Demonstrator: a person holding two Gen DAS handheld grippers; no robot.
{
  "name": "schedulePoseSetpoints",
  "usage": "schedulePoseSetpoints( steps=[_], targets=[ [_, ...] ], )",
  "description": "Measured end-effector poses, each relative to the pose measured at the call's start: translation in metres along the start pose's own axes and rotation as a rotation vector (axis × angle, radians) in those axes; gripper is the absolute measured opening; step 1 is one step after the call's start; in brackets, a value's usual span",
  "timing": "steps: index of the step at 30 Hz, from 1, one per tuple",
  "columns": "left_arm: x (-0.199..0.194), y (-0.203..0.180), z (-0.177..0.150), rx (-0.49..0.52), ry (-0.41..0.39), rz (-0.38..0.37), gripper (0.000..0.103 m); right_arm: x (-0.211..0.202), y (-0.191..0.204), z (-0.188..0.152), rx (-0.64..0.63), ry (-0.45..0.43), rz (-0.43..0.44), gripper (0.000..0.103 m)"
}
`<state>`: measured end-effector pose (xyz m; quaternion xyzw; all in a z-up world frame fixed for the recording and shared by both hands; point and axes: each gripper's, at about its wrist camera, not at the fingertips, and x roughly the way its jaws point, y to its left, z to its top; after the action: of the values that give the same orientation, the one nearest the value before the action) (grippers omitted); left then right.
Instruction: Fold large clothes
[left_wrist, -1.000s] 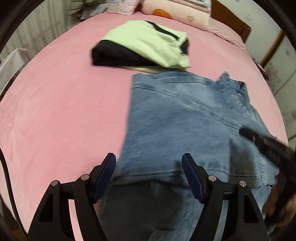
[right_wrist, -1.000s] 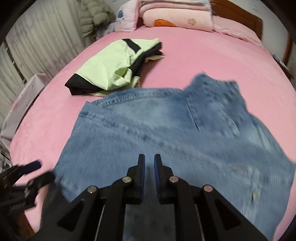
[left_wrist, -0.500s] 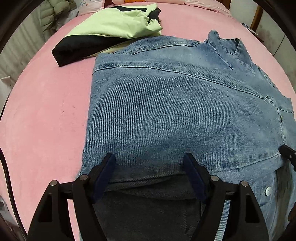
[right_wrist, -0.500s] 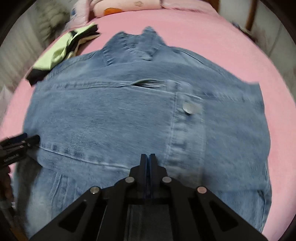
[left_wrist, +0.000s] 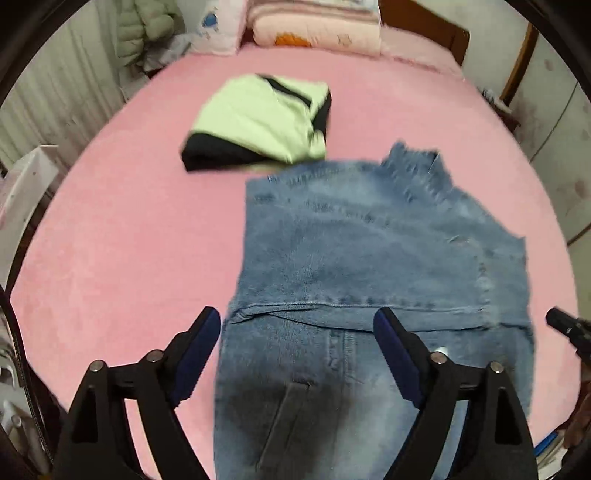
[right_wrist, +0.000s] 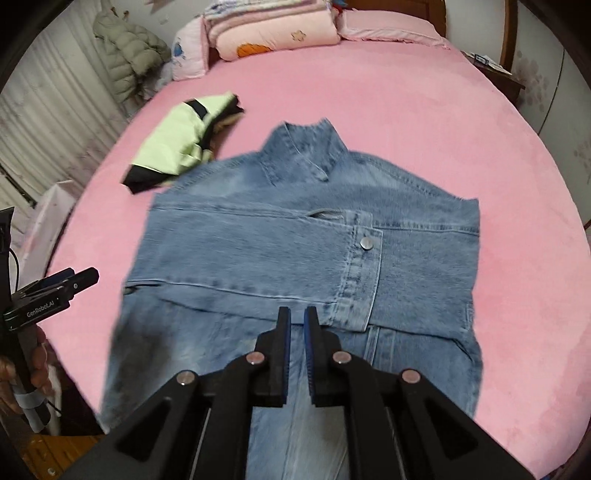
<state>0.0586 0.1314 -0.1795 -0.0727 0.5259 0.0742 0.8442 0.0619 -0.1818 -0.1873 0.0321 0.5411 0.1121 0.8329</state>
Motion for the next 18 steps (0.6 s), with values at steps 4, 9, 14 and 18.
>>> schedulePoseSetpoints(
  steps=[4, 9, 14, 18],
  targets=[
    [-0.063, 0.013, 0.004, -0.058, -0.062, -0.020, 0.092, -0.050, 0.010, 0.000, -0.015, -0.036, 0.033, 0.018],
    [-0.122, 0.021, 0.002, -0.123, -0.111, -0.062, 0.095, -0.102, 0.021, -0.002, -0.024, -0.113, 0.057, 0.029],
    [-0.158, 0.023, -0.008, -0.123, -0.129, -0.090, 0.095, -0.150, 0.029, -0.017, -0.015, -0.204, 0.042, 0.031],
    [-0.180, 0.021, -0.024, -0.093, -0.157, -0.093, 0.095, -0.176, 0.037, -0.035, -0.003, -0.255, 0.012, 0.035]
  ],
)
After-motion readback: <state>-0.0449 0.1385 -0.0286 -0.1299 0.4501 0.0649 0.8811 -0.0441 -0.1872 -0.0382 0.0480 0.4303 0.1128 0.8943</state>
